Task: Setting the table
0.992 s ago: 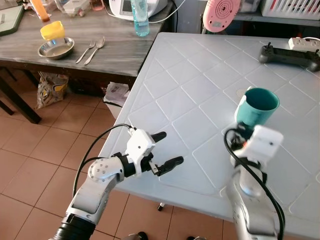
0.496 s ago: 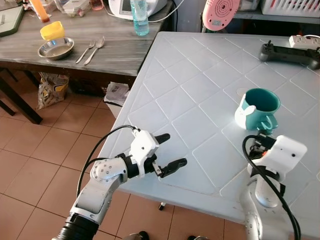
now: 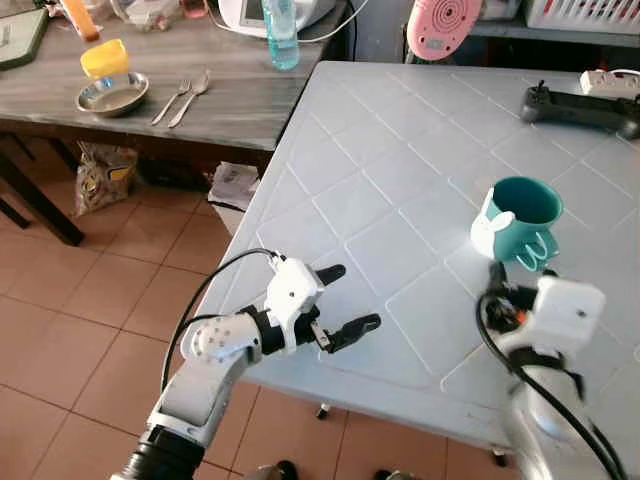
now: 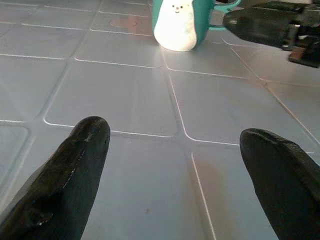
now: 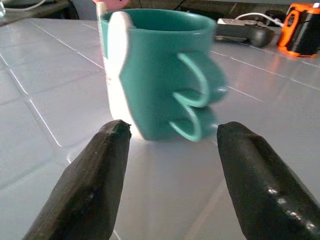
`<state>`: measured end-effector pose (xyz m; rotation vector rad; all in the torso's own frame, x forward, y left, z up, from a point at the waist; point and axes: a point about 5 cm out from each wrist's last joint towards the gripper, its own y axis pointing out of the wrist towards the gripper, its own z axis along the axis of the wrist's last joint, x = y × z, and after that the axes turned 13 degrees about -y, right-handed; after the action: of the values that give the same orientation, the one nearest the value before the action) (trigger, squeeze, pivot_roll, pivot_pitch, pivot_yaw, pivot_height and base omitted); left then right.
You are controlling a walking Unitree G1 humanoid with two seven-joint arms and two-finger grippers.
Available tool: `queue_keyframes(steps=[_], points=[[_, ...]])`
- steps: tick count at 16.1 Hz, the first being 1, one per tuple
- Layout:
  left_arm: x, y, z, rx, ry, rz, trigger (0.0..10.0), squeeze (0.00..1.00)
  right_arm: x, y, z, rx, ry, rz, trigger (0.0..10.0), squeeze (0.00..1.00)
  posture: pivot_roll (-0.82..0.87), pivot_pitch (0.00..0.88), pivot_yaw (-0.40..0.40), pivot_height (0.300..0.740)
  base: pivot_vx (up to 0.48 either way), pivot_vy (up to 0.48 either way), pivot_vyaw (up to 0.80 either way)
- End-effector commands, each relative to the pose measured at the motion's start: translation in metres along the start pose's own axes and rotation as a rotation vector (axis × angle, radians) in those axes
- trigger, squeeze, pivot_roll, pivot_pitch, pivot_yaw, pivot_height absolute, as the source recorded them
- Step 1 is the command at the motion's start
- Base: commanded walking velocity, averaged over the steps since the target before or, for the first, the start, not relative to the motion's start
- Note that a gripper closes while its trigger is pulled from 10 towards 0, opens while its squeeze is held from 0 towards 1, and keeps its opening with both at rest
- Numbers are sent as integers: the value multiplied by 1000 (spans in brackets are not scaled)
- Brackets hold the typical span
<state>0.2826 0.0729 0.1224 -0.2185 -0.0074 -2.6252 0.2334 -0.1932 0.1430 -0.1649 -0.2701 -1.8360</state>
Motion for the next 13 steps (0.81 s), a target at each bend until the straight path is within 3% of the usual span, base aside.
queue_keyframes(steps=[1,6,13], points=[[2,0,-5,-21,0,4,10000,0,3,-4,4,7,3,13,10000,1000,18,170,49,740,0,0,0],[6,8,-9,-10,-19,5,10000,0,11,-25,7,29,-91,63,10000,1000,-14,160,37,740,0,0,0],[9,11,-8,3,-43,-37,10000,0,40,2,12,78,-150,87,10000,1000,-22,169,49,740,0,0,0]])
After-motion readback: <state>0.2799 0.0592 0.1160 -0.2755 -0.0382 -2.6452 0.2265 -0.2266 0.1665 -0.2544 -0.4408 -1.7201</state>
